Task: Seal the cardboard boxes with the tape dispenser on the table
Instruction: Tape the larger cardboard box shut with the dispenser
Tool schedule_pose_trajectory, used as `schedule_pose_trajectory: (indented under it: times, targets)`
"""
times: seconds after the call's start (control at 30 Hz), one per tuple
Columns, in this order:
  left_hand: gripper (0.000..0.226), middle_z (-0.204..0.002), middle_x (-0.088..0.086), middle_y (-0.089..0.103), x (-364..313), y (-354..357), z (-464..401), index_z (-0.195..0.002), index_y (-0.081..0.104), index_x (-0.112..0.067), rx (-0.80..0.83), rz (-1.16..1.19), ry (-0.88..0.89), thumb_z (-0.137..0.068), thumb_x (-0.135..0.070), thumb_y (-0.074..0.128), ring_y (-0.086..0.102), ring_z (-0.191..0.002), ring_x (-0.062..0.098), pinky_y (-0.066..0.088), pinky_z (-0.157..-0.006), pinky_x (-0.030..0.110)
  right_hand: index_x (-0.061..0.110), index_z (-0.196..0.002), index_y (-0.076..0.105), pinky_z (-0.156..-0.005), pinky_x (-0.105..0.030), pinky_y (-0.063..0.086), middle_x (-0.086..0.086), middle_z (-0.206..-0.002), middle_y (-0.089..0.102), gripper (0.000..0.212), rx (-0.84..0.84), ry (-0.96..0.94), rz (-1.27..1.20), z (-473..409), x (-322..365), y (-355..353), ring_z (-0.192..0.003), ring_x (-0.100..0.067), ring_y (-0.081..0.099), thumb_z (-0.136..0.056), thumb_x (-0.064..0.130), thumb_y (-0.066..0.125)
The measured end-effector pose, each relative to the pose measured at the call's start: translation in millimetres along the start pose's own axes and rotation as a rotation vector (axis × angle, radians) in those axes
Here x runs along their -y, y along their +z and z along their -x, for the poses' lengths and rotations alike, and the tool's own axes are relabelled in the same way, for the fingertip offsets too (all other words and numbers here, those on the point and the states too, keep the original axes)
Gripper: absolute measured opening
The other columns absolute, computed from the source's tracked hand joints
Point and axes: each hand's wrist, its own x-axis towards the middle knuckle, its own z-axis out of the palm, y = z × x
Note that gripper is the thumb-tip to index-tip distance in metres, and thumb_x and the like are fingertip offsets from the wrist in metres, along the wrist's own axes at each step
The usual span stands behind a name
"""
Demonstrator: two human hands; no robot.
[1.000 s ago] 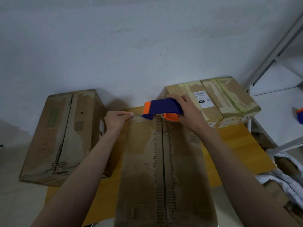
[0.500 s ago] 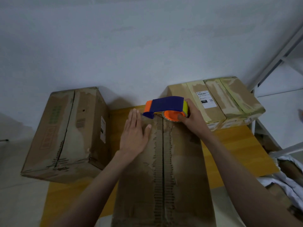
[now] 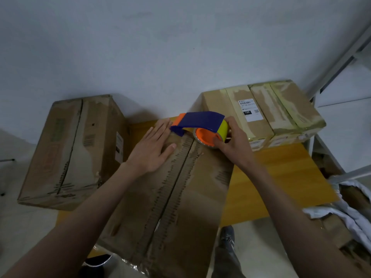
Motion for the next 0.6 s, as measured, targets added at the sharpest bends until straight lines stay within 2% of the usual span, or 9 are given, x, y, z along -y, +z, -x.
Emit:
schedule_pose_trajectory:
  times: [0.2,0.3,0.33,0.47,0.53,0.6]
  targets:
    - [0.073,-0.167,-0.011,-0.009,5.5,-0.1,0.1,-0.161,-0.005,-0.025,0.003,-0.033,-0.023,-0.101,-0.064,0.009,-0.016,-0.151,0.0,0.0,-0.125,0.035,0.022,-0.114,0.047,-0.066,-0.009,0.049,0.008,-0.107,0.058,0.039,-0.04,0.031,0.035,9.4,-12.3,-23.9,-0.093,-0.001,0.058,-0.087,0.019,0.076]
    - [0.071,-0.167,-0.013,-0.012,0.6,-1.0,-0.8,-0.16,-0.007,-0.028,0.011,-0.05,-0.038,-0.101,-0.063,0.008,-0.016,-0.151,0.001,-0.001,-0.125,0.036,0.011,-0.121,0.052,-0.067,-0.015,0.051,0.002,-0.11,0.062,0.04,-0.101,0.079,0.041,26.4,-29.8,-48.0,-0.096,-0.018,0.063,-0.087,0.008,0.074]
    - [0.069,-0.167,-0.013,-0.012,-1.2,-1.2,-1.8,-0.16,-0.008,-0.03,0.014,-0.059,-0.037,-0.101,-0.063,0.008,-0.016,-0.151,0.001,-0.001,-0.126,0.037,0.01,-0.121,0.052,-0.068,-0.018,0.052,0.0,-0.11,0.063,0.041,-0.1,0.083,0.045,30.5,-31.7,-53.1,-0.096,-0.019,0.063,-0.087,0.008,0.074]
    - [0.063,-0.167,-0.01,-0.016,-7.0,-4.4,-4.2,-0.157,-0.013,-0.042,0.043,-0.104,-0.022,-0.1,-0.062,0.006,-0.017,-0.153,0.01,-0.002,-0.125,0.047,0.013,-0.118,0.052,-0.067,-0.012,0.049,0.007,-0.105,0.06,0.04,-0.096,0.08,0.017,30.3,-26.1,-54.0,-0.092,-0.009,0.06,-0.087,0.012,0.076]
    - [0.064,-0.167,-0.006,-0.018,-11.8,-5.1,-4.2,-0.155,-0.014,-0.046,0.061,-0.116,-0.036,-0.098,-0.067,0.005,-0.018,-0.153,0.014,-0.004,-0.124,0.048,0.015,-0.118,0.052,-0.07,-0.019,0.052,0.012,-0.105,0.059,0.041,-0.109,0.067,0.015,29.2,-23.3,-53.8,-0.095,-0.003,0.059,-0.085,0.019,0.076]
    - [0.068,-0.167,-0.004,-0.018,-20.8,-4.0,-5.7,-0.157,-0.01,-0.043,0.065,-0.108,-0.057,-0.096,-0.07,0.004,-0.02,-0.153,0.016,-0.006,-0.124,0.048,0.016,-0.118,0.052,-0.073,-0.032,0.058,0.009,-0.107,0.061,0.043,-0.103,0.07,0.011,30.8,-24.3,-55.5,-0.096,-0.008,0.061,-0.083,0.027,0.074]
